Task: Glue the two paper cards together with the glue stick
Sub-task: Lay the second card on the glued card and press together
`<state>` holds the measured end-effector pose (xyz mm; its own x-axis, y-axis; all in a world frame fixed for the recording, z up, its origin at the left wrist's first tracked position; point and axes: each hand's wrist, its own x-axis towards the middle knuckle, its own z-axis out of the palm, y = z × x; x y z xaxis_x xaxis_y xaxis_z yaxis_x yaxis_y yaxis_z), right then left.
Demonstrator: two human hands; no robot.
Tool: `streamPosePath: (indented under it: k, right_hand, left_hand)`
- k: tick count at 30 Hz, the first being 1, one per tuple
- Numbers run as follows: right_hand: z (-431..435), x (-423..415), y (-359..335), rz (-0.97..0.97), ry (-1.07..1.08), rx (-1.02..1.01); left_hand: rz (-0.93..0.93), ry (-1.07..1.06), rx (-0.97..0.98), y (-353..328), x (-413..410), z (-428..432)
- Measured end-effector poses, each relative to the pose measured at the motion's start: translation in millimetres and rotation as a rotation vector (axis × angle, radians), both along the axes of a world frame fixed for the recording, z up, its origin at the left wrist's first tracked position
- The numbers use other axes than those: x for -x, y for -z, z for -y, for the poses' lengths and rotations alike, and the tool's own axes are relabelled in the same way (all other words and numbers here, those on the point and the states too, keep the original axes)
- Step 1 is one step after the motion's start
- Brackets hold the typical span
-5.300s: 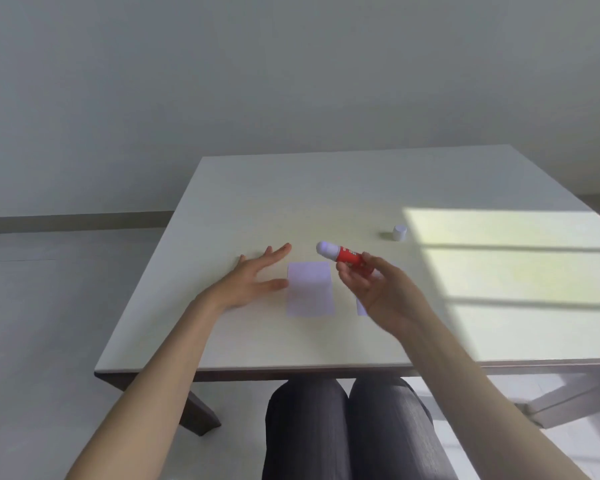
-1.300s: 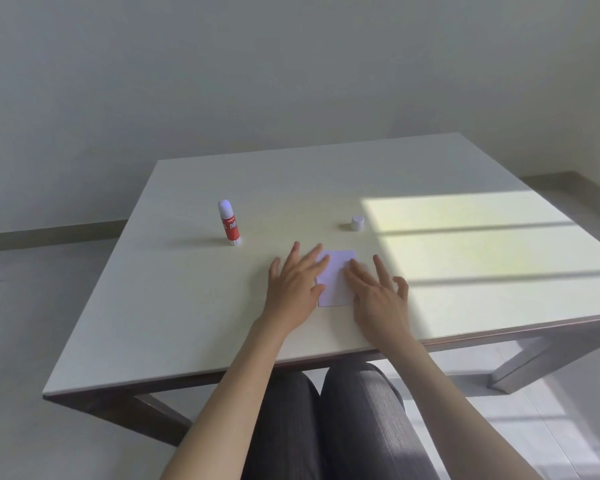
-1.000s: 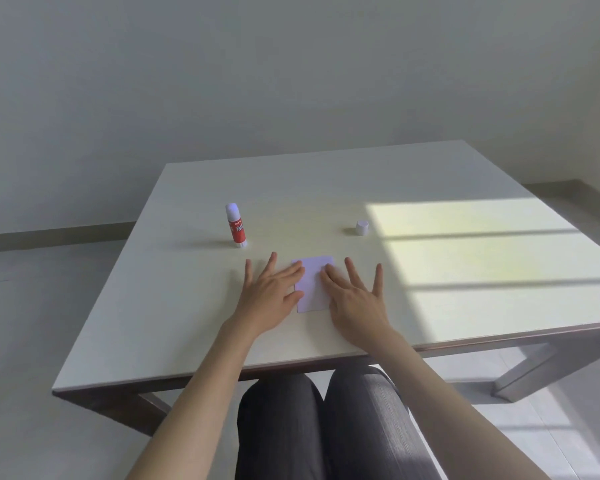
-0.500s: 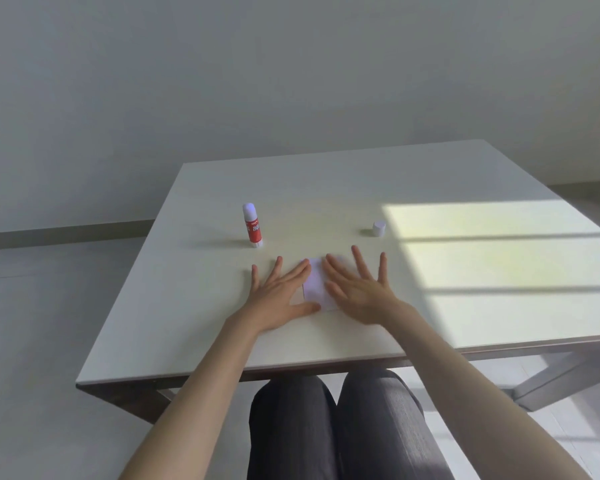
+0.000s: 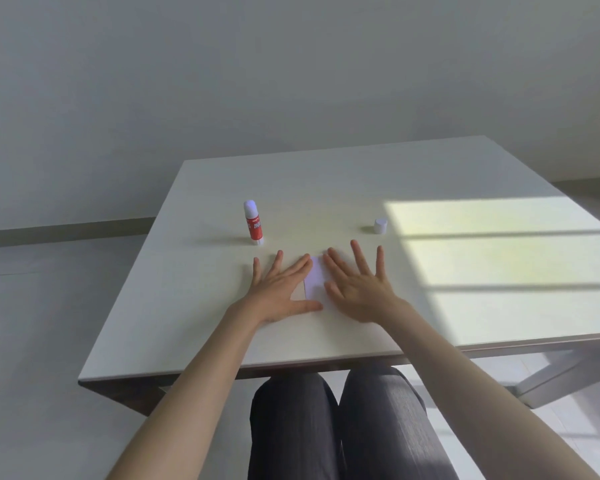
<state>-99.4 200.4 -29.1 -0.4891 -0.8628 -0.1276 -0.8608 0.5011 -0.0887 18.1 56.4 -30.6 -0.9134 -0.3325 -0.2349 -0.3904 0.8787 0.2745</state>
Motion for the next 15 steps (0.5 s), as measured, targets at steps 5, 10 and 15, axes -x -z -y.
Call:
streamPosePath:
  k: [5,10,15]
  right_hand:
    - [-29.0,-26.2,15.4,0.004,-0.177,0.055]
    - [-15.7,7.9,-4.3,-0.025,0.003,-0.042]
    - [-30.9,-32.6,12.5,0.019,-0.159,0.066]
  left_hand:
    - [0.008,-0.003,-0.013,1.9,0.9,2.0]
    - [0.034,-0.001,-0.016,-1.3,-0.3,0.2]
    - [0.053,0.007,-0.014,-0.6,0.6,1.0]
